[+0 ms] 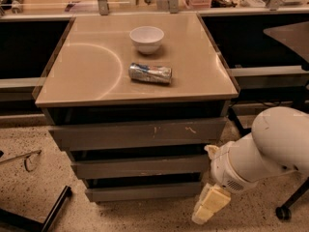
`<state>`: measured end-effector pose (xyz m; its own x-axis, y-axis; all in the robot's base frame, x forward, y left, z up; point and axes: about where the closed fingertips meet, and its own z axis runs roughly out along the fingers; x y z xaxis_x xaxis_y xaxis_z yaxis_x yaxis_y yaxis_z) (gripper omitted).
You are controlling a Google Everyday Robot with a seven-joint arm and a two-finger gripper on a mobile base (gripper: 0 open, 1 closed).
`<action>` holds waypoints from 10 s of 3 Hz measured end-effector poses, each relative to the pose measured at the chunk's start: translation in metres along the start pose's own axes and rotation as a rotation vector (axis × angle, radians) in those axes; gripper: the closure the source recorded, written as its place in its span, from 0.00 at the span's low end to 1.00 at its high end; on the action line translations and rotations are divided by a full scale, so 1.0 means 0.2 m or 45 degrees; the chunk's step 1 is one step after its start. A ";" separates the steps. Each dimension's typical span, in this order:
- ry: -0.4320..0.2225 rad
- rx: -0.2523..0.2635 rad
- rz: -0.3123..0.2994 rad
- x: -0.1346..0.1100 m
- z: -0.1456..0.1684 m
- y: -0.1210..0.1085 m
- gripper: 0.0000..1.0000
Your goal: Open middle drawer
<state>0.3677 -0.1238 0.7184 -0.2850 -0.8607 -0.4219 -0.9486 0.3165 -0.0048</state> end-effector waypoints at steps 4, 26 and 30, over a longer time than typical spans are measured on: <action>-0.184 -0.065 0.045 0.02 0.77 -0.21 0.00; -0.194 -0.363 0.174 0.17 1.40 0.11 0.00; -0.143 -0.381 0.277 0.35 1.25 0.48 0.00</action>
Offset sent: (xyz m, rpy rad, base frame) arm 0.0856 0.0484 -0.1744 0.2428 -0.0463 -0.0473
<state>0.2905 -0.0539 0.4611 -0.4831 -0.7321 -0.4803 -0.8705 0.3423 0.3538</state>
